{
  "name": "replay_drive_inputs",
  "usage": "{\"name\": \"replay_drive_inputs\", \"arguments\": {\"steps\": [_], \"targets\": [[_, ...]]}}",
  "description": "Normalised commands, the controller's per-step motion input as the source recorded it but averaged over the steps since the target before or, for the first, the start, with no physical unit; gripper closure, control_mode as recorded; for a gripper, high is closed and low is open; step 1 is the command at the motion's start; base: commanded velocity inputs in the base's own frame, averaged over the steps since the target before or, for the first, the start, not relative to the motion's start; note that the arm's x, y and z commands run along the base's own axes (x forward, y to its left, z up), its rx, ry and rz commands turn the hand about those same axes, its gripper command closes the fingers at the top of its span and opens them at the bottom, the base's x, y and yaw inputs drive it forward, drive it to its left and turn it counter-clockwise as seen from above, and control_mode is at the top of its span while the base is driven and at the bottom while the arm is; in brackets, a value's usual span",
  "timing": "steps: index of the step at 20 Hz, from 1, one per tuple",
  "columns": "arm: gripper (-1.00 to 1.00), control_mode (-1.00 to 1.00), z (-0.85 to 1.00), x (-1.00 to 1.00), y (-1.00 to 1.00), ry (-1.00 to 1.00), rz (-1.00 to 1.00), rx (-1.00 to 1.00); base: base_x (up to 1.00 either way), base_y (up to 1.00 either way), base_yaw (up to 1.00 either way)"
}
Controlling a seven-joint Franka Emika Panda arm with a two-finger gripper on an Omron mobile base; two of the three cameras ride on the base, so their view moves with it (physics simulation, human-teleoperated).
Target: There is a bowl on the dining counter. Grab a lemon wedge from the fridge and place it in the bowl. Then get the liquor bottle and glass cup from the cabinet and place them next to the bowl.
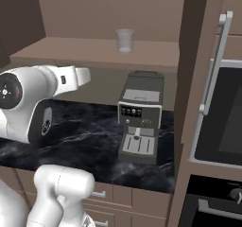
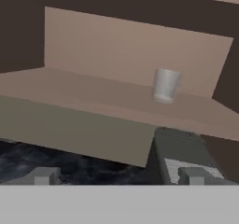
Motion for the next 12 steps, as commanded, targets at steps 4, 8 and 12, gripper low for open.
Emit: {"name": "replay_drive_inputs", "arguments": {"steps": [4,8,12], "targets": [[-1.0,-1.0,0.43,0.16,-0.33,-0.14,0.31,-0.16,0.0,0.0,0.0],[-1.0,-1.0,0.46,0.0,-0.14,-0.24,0.33,-0.24,0.0,0.0,0.0],[-1.0,-1.0,0.42,-0.05,-0.12,-0.22,0.24,-0.3,0.0,0.0,0.0]]}}
